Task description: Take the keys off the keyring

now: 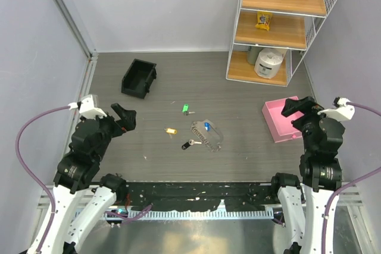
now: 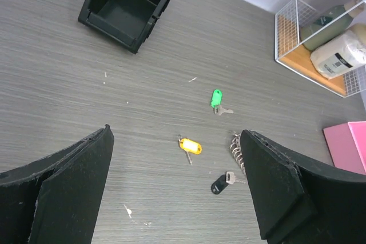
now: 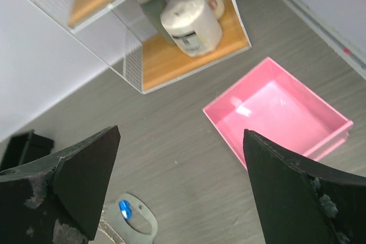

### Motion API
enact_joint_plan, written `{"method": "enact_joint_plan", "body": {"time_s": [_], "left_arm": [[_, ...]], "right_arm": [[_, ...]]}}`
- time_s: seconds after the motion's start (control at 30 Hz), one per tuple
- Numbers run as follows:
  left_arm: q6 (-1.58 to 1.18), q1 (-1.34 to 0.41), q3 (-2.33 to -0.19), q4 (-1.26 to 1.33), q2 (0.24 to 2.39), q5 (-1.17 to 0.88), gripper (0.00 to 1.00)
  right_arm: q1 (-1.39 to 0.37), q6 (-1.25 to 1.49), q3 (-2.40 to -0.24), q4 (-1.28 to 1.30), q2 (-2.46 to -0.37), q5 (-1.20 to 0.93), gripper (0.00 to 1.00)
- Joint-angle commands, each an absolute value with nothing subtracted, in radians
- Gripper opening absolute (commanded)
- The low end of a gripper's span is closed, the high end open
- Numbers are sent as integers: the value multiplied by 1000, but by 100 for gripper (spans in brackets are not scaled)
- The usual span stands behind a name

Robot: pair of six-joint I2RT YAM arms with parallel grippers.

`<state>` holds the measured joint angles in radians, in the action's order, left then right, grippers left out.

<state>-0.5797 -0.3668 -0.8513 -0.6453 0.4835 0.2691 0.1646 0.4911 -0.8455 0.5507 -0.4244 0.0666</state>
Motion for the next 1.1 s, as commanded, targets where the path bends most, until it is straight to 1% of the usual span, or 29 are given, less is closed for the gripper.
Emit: {"method": "enact_joint_plan", "body": {"time_s": [0.0, 0.2, 0.33, 0.37, 0.43, 0.47, 0.5, 0.57, 0.63, 0.7, 0.73, 0.77, 0.8, 0.9, 1.0, 1.03, 1.07], "left_arm": [[-558, -371, -838, -638, 480, 275, 100], [-532, -371, -804, -608, 468, 264, 99], [-523, -370, -770, -586, 462, 252, 100], [-512, -370, -762, -580, 466, 224, 100], [-462, -371, -736, -536, 479, 108, 100], [-445, -370, -714, -491, 491, -34, 100], [-443, -370, -691, -435, 502, -117, 100], [-507, -371, -638, -375, 537, -173, 100], [-540, -371, -595, -309, 574, -202, 99], [-554, -371, -557, -250, 604, -192, 100], [-551, -371, -537, -223, 618, -189, 100], [-546, -371, -525, -198, 629, -186, 100], [-542, -371, -517, -180, 643, -187, 100], [-516, -371, -511, -143, 683, -186, 100], [-479, -371, -503, -115, 713, -170, 100], [-471, -371, -499, -107, 718, -161, 100], [-468, -371, -489, -97, 721, -155, 100]], "right_arm": [[161, 450, -824, 583, -453, 48, 95], [161, 445, -819, 607, -457, 103, 95], [161, 546, -766, 600, -459, 107, 95], [161, 552, -729, 566, -459, 80, 95], [161, 516, -683, 493, -466, -48, 95], [161, 512, -669, 464, -480, -120, 95], [160, 517, -635, 409, -506, -149, 96], [160, 519, -611, 353, -579, -238, 100], [134, 502, -630, 359, -679, -291, 93], [27, 441, -662, 357, -762, -255, 93], [-97, 421, -676, 362, -788, -186, 93], [-154, 402, -701, 361, -831, -148, 95], [-269, 391, -716, 360, -862, -79, 96], [-412, 380, -771, 327, -998, -55, 95], [-546, 359, -817, 288, -1095, -3, 88], [-580, 347, -833, 290, -1147, 70, 83], [-636, 336, -868, 301, -1204, 95, 77]]}}
